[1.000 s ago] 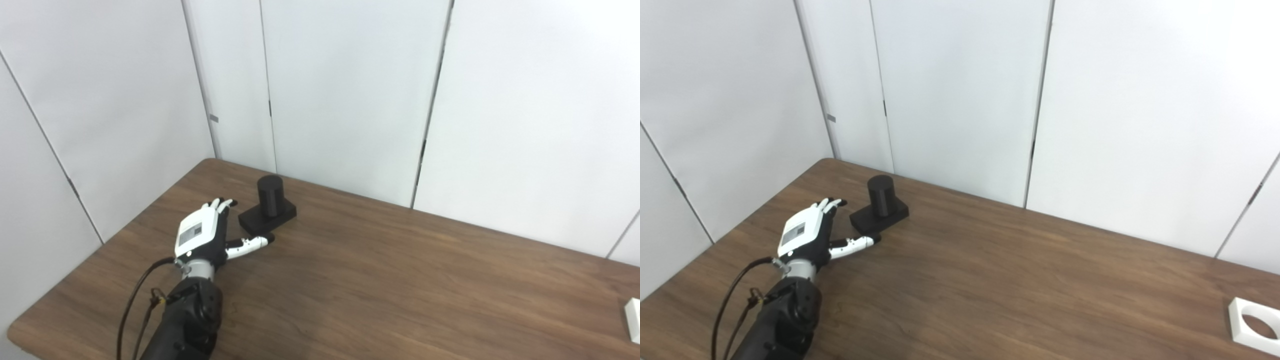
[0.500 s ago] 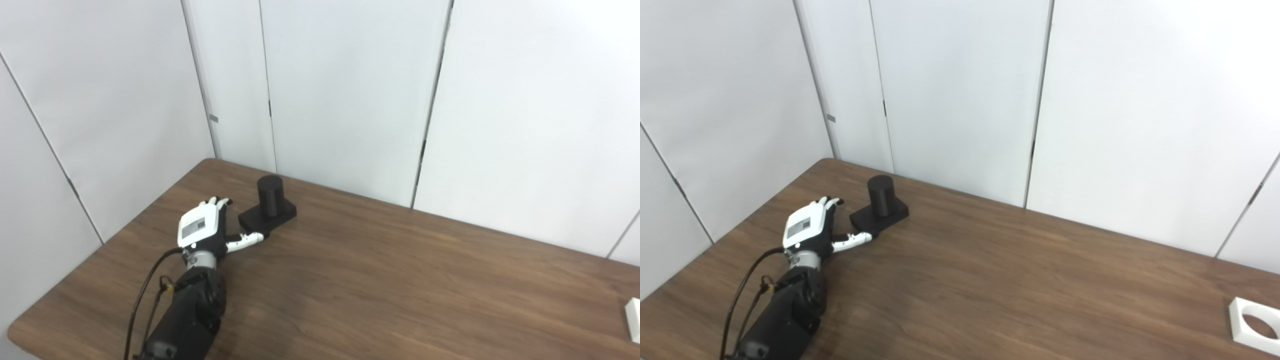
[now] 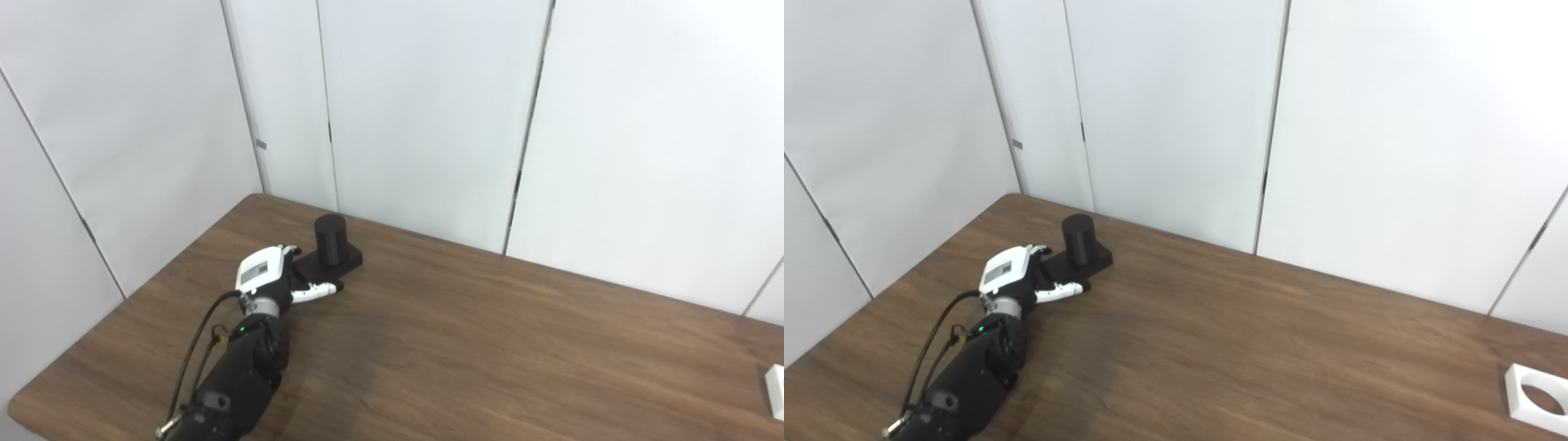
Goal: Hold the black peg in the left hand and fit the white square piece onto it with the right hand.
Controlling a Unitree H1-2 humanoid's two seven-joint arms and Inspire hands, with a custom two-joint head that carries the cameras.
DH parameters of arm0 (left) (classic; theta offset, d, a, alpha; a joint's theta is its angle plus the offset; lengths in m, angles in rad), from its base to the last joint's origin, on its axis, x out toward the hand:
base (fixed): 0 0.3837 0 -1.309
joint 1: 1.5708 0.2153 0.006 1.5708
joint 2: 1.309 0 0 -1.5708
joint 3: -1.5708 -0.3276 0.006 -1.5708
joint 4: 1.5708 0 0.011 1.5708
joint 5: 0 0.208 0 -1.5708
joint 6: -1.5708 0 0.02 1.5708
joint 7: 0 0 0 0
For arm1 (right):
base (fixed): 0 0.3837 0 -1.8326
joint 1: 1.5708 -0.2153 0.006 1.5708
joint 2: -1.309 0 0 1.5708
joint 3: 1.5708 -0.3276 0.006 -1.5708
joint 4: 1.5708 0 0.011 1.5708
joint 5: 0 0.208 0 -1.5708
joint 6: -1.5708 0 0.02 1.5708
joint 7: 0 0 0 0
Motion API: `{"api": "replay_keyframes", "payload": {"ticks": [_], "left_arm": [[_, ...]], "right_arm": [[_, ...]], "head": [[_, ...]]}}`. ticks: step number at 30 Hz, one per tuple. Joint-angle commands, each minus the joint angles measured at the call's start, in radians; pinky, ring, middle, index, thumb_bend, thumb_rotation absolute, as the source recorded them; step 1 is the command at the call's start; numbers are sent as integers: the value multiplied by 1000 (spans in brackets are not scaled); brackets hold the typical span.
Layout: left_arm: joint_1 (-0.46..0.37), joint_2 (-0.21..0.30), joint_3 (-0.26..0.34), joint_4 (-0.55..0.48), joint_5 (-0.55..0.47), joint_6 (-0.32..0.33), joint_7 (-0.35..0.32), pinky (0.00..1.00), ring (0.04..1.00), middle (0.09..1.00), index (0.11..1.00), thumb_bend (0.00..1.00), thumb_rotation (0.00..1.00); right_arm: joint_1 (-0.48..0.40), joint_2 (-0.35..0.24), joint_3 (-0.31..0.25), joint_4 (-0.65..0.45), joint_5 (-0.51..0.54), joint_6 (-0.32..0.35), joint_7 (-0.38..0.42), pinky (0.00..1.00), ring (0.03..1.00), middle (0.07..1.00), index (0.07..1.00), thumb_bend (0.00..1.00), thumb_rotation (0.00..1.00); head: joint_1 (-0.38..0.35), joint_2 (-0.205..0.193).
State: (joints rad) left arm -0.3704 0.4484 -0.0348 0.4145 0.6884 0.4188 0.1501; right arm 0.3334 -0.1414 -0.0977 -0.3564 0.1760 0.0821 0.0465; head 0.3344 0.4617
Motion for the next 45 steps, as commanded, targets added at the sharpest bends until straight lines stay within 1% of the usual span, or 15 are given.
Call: {"api": "replay_keyframes", "payload": {"ticks": [1,6,8,12,15,16,17,18,20,22,25,32,36,39,45], "left_arm": [[-58,33,-2,-7,-8,-7,4,929,968,948,864,1000,664],[-77,19,-1,32,-50,-33,24,925,954,927,825,992,596],[-84,15,-3,54,-57,-45,45,894,936,901,775,969,556],[-95,11,-9,99,-53,-79,111,868,900,858,703,921,489],[-94,6,-8,113,-53,-109,174,848,863,814,615,877,385],[-92,3,-5,116,-56,-118,196,832,843,778,564,852,313],[-93,2,-5,124,-56,-129,217,824,829,752,525,692,197],[-93,1,-7,133,-55,-139,238,811,812,723,499,593,120],[-95,2,-13,150,-48,-146,274,772,786,695,484,542,71],[-96,1,-18,158,-43,-138,294,744,775,691,482,526,52],[-92,0,-26,158,-42,-136,308,742,782,692,482,523,49],[-76,2,-36,125,-48,-133,297,751,790,696,482,522,48],[-61,9,-38,87,-55,-140,279,724,789,702,483,521,48],[-31,8,-32,25,-62,-141,262,725,793,704,484,521,49],[74,-9,-32,-196,-56,-117,196,726,799,713,483,521,53]], "right_arm": [[16,8,5,-20,-6,21,1,971,932,893,880,850,1000],[19,11,6,-32,-10,36,-2,988,941,898,883,851,1000],[20,11,8,-34,-15,36,-1,997,942,900,886,846,1000],[20,13,9,-36,-16,37,-1,991,938,898,889,841,1000],[20,15,10,-37,-14,39,-2,990,935,895,887,847,1000],[20,14,10,-36,-12,36,0,995,936,895,889,843,1000],[19,14,10,-33,-12,32,1,998,938,896,891,836,1000],[18,13,11,-29,-12,27,3,999,939,899,893,832,1000],[16,13,10,-26,-12,23,3,995,939,903,894,828,1000],[14,12,11,-24,-13,22,3,986,938,906,894,826,1000],[14,16,10,-30,-15,34,-3,999,947,904,898,833,1000],[11,9,8,-11,-13,20,3,1000,940,898,894,825,1000],[6,13,13,-10,-10,18,5,995,943,904,892,815,1000],[5,16,18,-8,-16,18,2,1000,962,926,910,820,1000],[-5,25,27,-8,2,16,5,1000,1000,979,974,802,1000]], "head": [[0,1],[-3,2],[-4,3],[-6,4],[-6,4],[-6,4],[-6,4],[-6,4],[-6,5],[-7,5],[-8,6],[-8,7],[-40,18],[-74,30],[-123,51]]}}
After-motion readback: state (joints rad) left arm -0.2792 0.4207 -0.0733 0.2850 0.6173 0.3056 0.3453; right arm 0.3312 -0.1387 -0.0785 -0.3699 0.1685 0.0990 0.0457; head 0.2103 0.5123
